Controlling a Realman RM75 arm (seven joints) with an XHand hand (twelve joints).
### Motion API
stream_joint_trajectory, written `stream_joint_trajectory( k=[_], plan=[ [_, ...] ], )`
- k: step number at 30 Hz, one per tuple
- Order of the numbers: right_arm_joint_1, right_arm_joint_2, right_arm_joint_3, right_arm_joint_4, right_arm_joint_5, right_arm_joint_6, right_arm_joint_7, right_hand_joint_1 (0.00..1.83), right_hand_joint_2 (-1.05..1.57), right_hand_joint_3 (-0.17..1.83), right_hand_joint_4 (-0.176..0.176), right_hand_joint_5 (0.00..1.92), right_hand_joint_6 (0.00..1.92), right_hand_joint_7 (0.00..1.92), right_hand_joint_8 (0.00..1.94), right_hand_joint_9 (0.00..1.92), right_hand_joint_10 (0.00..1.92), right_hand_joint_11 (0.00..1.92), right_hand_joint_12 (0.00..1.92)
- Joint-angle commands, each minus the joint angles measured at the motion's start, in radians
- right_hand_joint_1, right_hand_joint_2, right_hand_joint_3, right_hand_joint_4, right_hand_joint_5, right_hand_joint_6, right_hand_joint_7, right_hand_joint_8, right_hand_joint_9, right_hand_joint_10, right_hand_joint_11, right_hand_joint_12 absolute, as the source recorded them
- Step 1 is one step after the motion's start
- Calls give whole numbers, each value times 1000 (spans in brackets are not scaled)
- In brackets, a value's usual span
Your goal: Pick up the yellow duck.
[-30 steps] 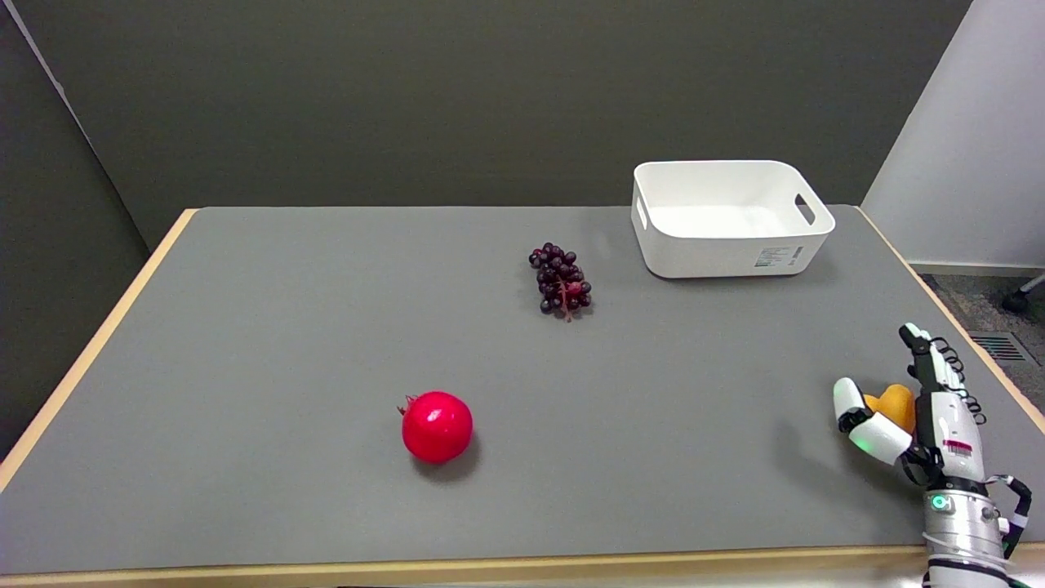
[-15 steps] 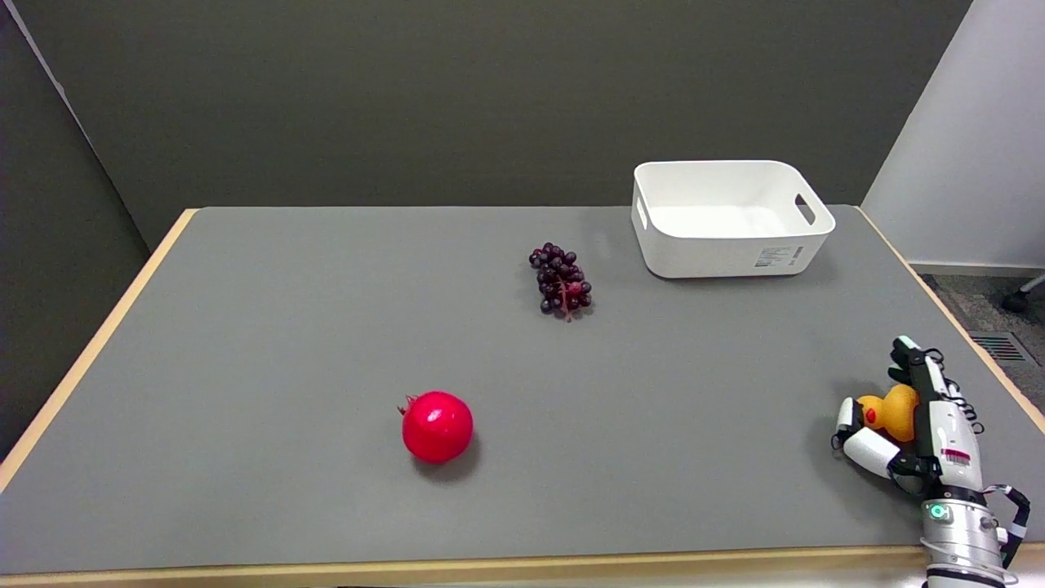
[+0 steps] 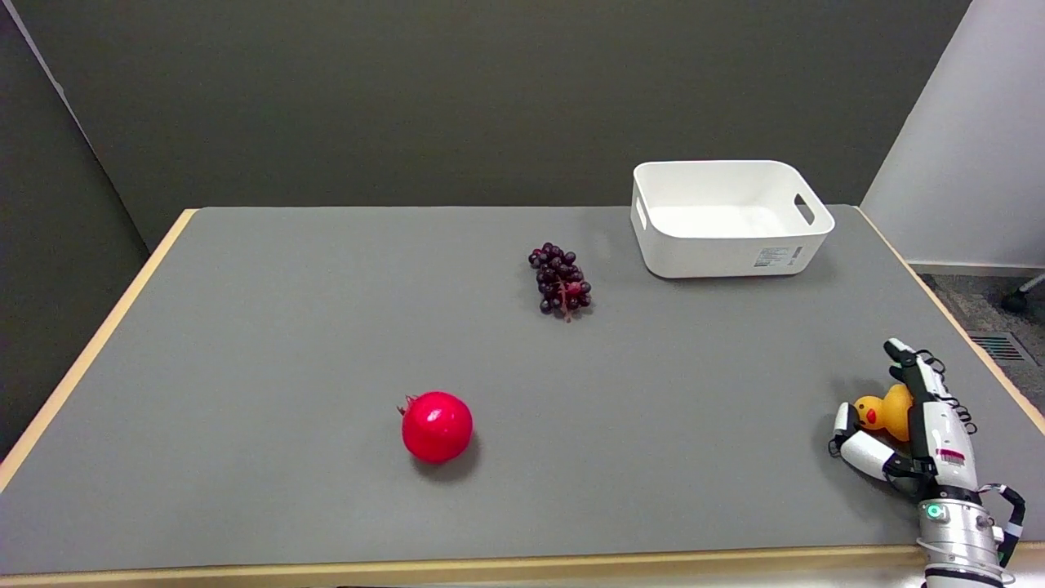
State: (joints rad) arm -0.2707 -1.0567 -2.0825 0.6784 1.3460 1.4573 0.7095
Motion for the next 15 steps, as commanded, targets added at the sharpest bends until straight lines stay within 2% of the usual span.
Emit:
stream_joint_trajectory(
  k=[1,2,4,6,8,9,10,11,12,15],
  plan=[
    [13,3,-15,-6,-3,4,-4,1421,1092,1275,-45,487,1000,554,682,473,1036,357,1786],
    [14,3,-15,-7,-3,7,-4,1420,1088,1315,-41,559,1213,648,796,558,1085,416,1780],
    [17,3,-15,-7,-3,16,-7,1439,1046,1276,-26,552,1467,729,957,581,1235,539,1871],
    [22,3,-15,-7,-3,22,-6,1482,1017,1246,-34,589,1705,740,1210,612,1429,591,1886],
    [26,4,-15,-7,-3,25,-6,1511,990,1252,-76,655,1852,759,1649,690,1707,752,1919],
    [30,5,-15,-7,-4,26,-4,1634,842,1163,-101,680,1884,777,1777,774,1675,729,1921],
    [-23,-25,-88,106,138,129,51,1760,690,1071,-124,702,1908,795,1882,857,1623,694,1921],
    [13,-7,-49,45,60,79,23,1831,613,1012,-136,713,1921,812,1941,902,1606,661,1921],
    [45,10,-12,-7,-13,36,-1,1831,628,998,-132,713,1921,826,1941,897,1632,631,1921],
    [68,20,0,-6,-37,57,0,1831,713,906,-110,716,1921,806,1941,858,1734,502,1921]
  ],
)
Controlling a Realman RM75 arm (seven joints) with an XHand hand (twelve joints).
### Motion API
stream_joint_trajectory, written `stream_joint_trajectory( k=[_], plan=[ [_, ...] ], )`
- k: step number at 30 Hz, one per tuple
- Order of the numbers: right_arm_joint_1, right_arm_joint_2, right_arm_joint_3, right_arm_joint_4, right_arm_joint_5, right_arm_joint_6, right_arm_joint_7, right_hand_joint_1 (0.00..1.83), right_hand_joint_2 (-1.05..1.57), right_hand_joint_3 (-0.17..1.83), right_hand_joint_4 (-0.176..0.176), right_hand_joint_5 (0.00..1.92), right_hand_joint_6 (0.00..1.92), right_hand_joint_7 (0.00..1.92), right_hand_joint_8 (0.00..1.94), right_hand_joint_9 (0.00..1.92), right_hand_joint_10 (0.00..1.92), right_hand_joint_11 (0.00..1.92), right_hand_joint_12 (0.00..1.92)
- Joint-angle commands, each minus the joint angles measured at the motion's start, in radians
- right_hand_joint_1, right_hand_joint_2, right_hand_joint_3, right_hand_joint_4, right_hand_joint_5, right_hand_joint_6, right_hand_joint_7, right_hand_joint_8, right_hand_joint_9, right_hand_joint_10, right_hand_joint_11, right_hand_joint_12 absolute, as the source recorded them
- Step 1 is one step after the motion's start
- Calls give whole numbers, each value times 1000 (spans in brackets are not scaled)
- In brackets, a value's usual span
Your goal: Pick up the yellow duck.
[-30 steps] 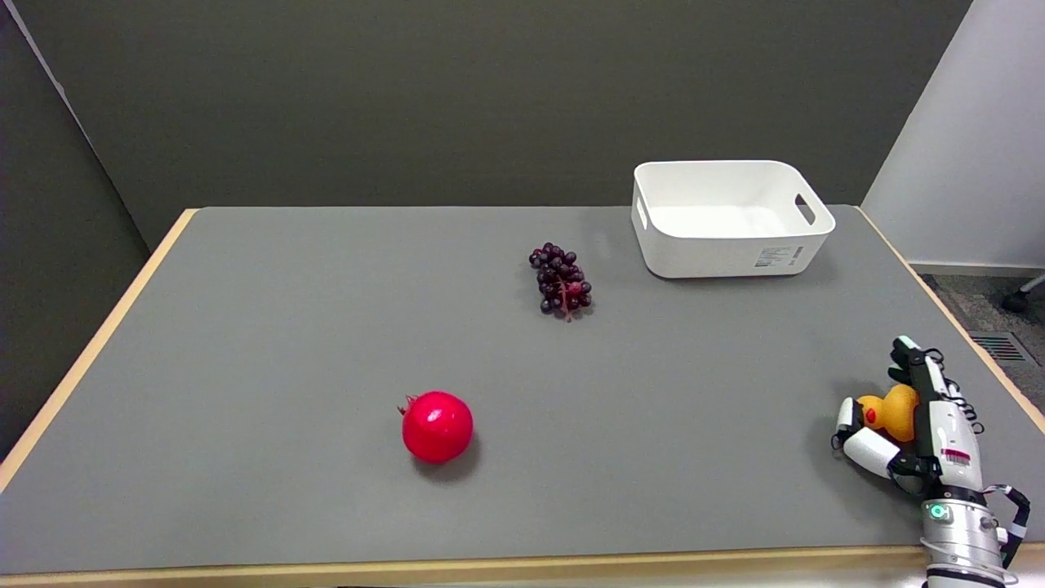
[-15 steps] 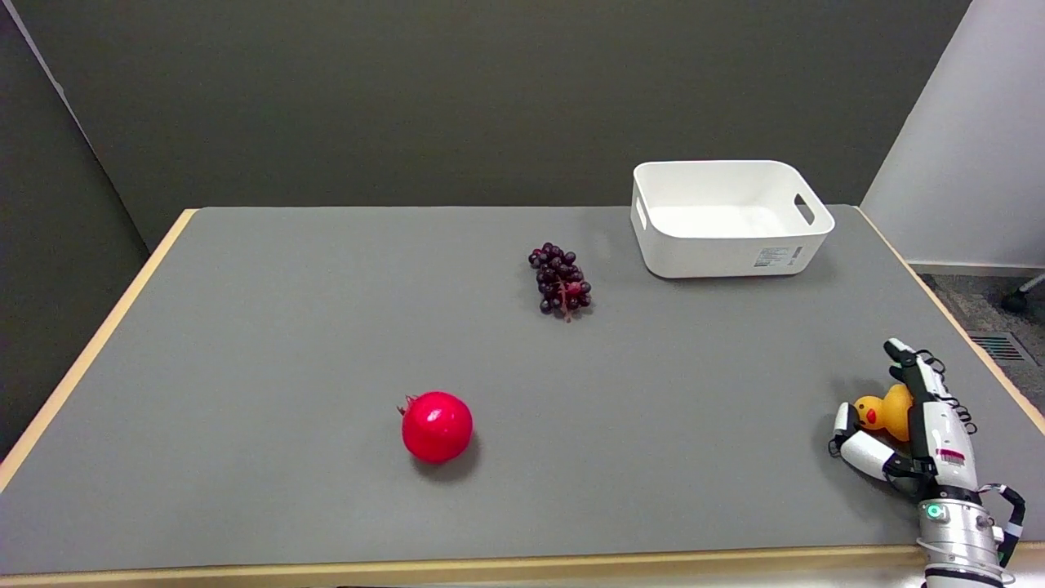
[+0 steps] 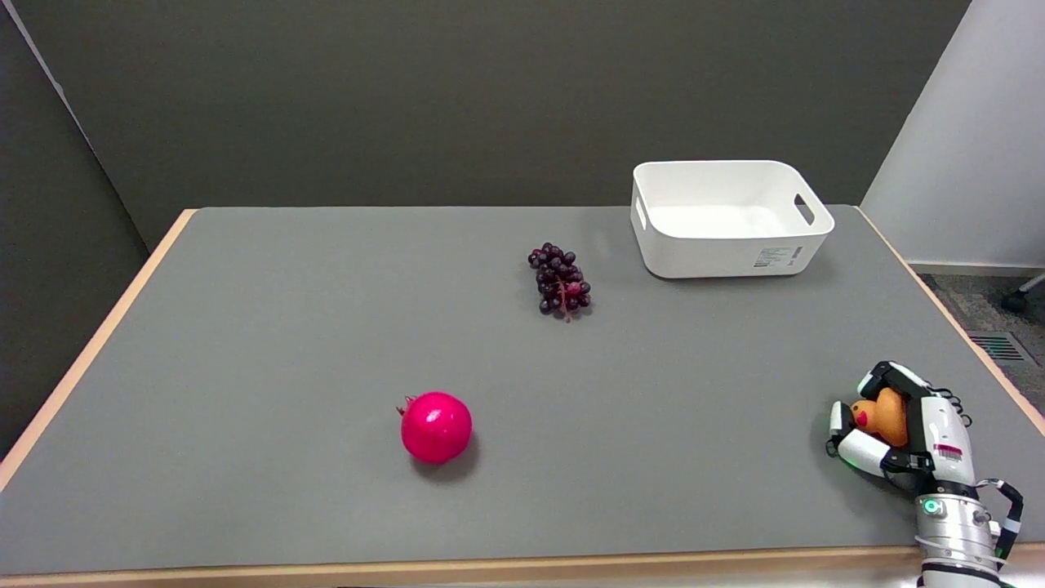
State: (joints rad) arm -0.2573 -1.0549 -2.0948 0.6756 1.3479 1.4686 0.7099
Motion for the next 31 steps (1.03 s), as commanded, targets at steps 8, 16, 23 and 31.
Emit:
stream_joint_trajectory(
  k=[8,16,23,31],
  plan=[
    [121,113,85,85,-152,66,8,1831,707,918,-98,735,1921,796,1941,853,1747,513,1921],
    [183,155,204,184,-360,-74,4,1831,713,911,-99,726,1921,790,1941,847,1752,509,1921],
    [339,156,273,255,-494,-252,2,1831,726,894,-100,727,1921,761,1941,839,1764,492,1921],
    [658,107,118,210,-494,-480,-119,1831,752,861,-102,717,1921,752,1941,824,1782,461,1921]
  ],
)
